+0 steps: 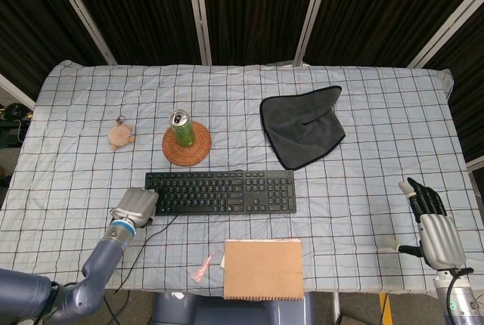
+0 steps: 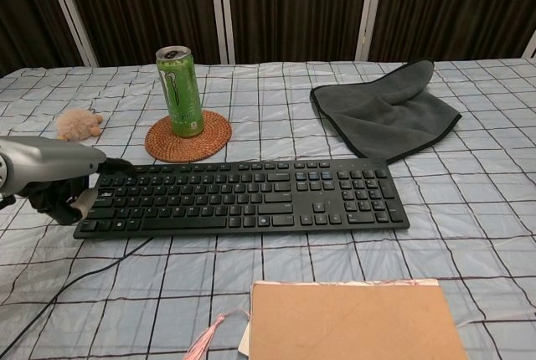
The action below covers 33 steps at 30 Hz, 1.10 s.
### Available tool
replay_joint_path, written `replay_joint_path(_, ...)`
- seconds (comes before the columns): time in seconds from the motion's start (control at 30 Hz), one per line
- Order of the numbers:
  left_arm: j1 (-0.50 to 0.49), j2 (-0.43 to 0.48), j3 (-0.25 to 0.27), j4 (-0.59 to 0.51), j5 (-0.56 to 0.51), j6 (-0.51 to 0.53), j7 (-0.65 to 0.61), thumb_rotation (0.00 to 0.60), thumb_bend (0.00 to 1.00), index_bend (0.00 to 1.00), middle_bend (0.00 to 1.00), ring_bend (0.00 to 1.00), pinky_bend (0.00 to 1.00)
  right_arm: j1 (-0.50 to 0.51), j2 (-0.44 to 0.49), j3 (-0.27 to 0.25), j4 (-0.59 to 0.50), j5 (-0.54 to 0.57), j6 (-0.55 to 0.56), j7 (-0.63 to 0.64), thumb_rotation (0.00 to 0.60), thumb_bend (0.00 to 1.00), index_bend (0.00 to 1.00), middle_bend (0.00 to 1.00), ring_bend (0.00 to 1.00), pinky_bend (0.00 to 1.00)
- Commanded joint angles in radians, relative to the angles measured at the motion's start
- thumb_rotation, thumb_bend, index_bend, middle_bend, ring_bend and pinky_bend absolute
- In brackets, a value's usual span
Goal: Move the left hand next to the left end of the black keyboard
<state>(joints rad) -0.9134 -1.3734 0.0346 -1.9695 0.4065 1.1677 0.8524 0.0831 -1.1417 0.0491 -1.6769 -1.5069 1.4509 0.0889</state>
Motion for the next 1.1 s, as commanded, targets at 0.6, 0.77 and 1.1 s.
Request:
replay_joint_path(0.6, 0.539, 0.155, 0.247, 0.072, 0.939, 0.613, -0.413, 0.6, 0.0, 0.0, 0.0, 0.0, 0.0, -0.001, -0.006, -0.003, 0.009, -0.017, 0.011, -0.036, 0.6, 0.04, 0.06, 0.0, 0.0, 0.0)
replay_joint_path(0.77, 0.633, 0.187, 0.268, 0.145, 0.969, 0.639, -0.472, 0.6, 0.0, 0.0, 0.0, 0.0, 0.0, 0.0, -0.011, -0.006, 0.02, -0.039, 0.024, -0.045, 0.6, 0.04, 0.06, 0.0, 0.0, 0.0)
replay_joint_path(1.1, 0.702, 0.203, 0.218, 0.189, 1.016, 0.606, -0.522, 0.6, 0.0, 0.0, 0.0, 0.0, 0.0, -0.002, -0.014, -0.006, 0.022, -0.034, 0.025, -0.05, 0.6, 0.04, 0.06, 0.0, 0.0, 0.0)
